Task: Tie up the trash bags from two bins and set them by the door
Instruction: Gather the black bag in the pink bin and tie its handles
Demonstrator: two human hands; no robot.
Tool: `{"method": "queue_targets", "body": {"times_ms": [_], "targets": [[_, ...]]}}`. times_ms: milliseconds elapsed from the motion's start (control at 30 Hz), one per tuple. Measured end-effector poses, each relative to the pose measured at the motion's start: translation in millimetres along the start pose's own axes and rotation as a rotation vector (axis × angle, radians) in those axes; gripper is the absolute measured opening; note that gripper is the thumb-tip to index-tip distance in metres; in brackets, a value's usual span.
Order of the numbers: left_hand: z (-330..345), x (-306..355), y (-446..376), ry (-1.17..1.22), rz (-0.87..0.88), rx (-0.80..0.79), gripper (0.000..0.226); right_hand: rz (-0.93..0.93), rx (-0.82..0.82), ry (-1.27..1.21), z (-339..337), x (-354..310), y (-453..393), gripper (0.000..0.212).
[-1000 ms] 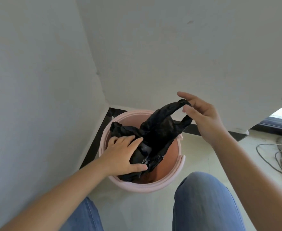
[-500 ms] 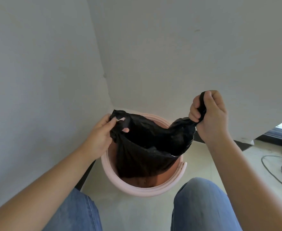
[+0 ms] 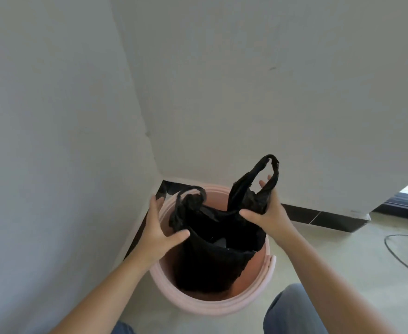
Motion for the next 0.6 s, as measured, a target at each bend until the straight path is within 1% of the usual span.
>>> {"method": "queue_targets", "body": {"times_ms": [33,67,100,133,167,200,233,267,300,333,367,400,433,467,533,567,600], "targets": [[3,-8,-2,-0.097,-0.029,-0.044,0.131,0.016,-0.06,0.045,5,6,-4,0.1],[4,-12,-4,-0.173,-0.027,-0.07,0.128,0.021,-0.107,0.069,10,10,-8,0.099],[6,-11,-9,-0.236,0.016,-0.092,0.122,0.021,-0.143,0.09,14,12,-14,0.099],[9,-5,-15,-0.289,0.099,-0.118,0.114,0.011,-0.163,0.121,16,14,-22,0.097],[14,0,-22,-0.37,0.167,-0.159,0.108,0.002,-0.178,0.162,19,16,-30,0.091],[21,4,-27,-0.474,0.213,-0.203,0.104,-0.002,-0.198,0.213,24,16,-38,0.081],[29,5,-30,-0.575,0.206,-0.243,0.099,0.01,-0.213,0.261,28,19,-46,0.07],[35,2,-32,-0.657,0.162,-0.281,0.09,0.03,-0.217,0.295,33,22,-52,0.062],[40,-1,-32,-0.688,0.12,-0.289,0.074,0.056,-0.198,0.311,36,25,-56,0.059],[42,-4,-30,-0.639,0.104,-0.271,0.056,0.066,-0.166,0.327,38,26,-57,0.054],[43,-10,-27,-0.498,0.084,-0.235,0.041,0.07,-0.123,0.32,38,27,-57,0.044],[42,-13,-21,-0.291,0.037,-0.188,0.031,0.091,-0.077,0.282,37,29,-56,0.032],[39,-17,-15,-0.06,-0.038,-0.122,0.023,0.127,-0.03,0.187,37,33,-54,0.028],[34,-23,-10,0.161,-0.098,-0.034,0.021,0.169,0.012,0.053,35,40,-52,0.029],[27,-35,-3,0.497,-0.184,0.125,0.031,0.286,0.092,-0.29,35,54,-47,0.027],[24,-38,-2,0.603,-0.2,0.2,0.034,0.341,0.132,-0.465,37,59,-45,0.029],[20,-38,-1,0.66,-0.202,0.267,0.034,0.369,0.188,-0.612,36,63,-44,0.032]]}}
Point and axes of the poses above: each hand's wrist, its own y-axis away from the middle knuckle, its own z-axis out of the palm, x = y × z, the point moved 6 cm from there along -y, towards the middle knuckle, and after that the axes turned 9 degrees about -x, right-handed, at the moved point
